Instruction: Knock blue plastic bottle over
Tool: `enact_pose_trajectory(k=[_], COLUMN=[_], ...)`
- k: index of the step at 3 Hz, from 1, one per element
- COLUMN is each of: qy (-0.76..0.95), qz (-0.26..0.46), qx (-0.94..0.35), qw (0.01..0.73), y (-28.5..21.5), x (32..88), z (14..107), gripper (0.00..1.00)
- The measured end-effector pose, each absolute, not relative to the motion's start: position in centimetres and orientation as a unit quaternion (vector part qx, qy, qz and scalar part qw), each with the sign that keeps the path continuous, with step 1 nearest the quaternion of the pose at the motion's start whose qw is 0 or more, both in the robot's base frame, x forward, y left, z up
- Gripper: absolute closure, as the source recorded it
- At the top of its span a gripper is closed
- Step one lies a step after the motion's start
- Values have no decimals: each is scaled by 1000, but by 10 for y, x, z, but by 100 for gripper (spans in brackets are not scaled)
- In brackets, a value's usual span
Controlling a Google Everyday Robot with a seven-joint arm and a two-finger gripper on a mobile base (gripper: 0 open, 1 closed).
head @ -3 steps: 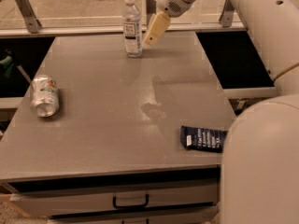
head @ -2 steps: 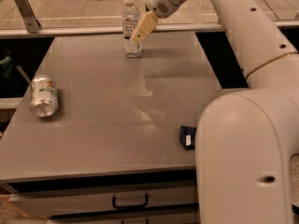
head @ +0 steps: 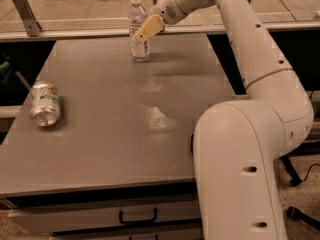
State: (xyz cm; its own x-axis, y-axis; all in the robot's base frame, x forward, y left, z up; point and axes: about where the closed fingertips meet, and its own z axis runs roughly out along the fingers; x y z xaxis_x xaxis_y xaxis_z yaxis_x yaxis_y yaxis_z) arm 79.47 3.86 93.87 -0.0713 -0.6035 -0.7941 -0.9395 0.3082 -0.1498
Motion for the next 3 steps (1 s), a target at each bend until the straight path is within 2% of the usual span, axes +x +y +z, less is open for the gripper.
enact_pose_trajectory(k=[2,3], qy=[677,656], qz=[285,281], qx=[-532,-561], qw=[421,419], y=[59,56], x=[788,769], z=[954,971], gripper=[62,85])
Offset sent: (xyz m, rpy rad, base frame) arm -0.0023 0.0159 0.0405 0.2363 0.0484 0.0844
